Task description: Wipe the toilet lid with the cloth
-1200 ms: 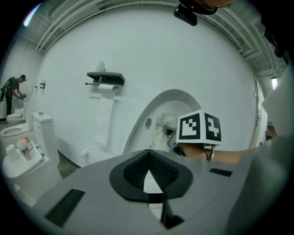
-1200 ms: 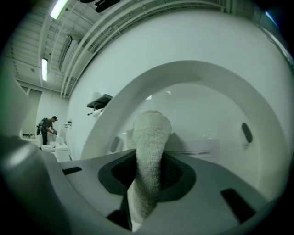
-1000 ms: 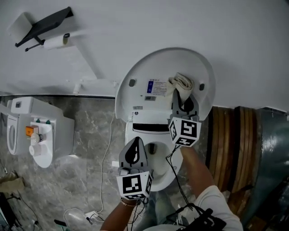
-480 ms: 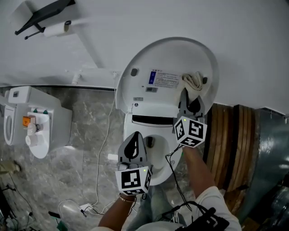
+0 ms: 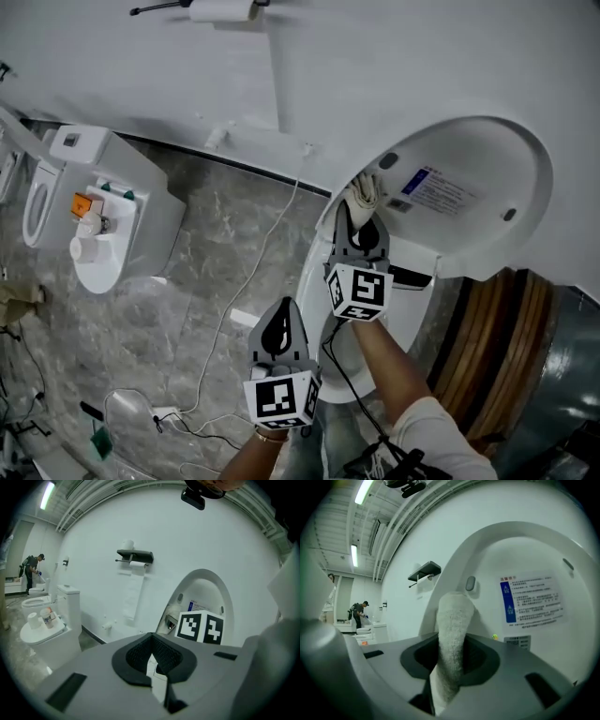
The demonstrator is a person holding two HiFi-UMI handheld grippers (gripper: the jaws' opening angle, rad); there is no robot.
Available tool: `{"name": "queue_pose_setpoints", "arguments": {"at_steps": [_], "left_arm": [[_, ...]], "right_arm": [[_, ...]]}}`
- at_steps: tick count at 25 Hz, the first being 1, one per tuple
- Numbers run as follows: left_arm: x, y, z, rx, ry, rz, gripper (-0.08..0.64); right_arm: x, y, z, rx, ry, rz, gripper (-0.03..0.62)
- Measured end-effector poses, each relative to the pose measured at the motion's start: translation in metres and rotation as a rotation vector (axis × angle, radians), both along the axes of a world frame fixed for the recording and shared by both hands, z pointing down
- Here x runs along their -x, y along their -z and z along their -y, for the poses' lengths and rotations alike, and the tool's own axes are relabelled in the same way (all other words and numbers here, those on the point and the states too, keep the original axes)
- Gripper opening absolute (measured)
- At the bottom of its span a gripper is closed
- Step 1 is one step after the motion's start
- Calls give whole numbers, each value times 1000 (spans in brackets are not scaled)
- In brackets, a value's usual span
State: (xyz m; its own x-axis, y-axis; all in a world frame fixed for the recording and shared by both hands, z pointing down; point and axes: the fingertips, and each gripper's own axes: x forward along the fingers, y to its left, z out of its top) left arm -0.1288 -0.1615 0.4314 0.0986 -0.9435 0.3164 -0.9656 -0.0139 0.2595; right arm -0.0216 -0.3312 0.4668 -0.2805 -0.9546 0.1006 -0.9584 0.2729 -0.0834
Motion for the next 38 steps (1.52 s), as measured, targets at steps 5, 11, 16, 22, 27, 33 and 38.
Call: {"name": "queue_pose_setpoints", "arguments": {"at_steps": [5,11,16,22,27,33,38], "left_arm": [[9,-10,-7,6,7,-5,5],[-30,-9,4,4,-72,-8,5],[-81,-6,10,-8,-172,-15,5],[-120,-13,4,6,-250,-21,5],[-112,-16,3,2,-235,-21,5],[-58,-30,0,19,-109,-20,5],[-9,-48,-10,65,-18,-8,5]], "right_arm": [[-24,-5,8,-26,-68,-32,101],[-135,1,-7,-58,-257,-59,101],[-238,-3,-30,-52,-448,-92,101],[-302,-16,-52,8,-595,-202,101],[-266,-8,-61,-21,-526,-225,101],[-119,-27,-51,-76,-202,-159,101],[-28,-46,-28,-87,-89,-138,101]]}}
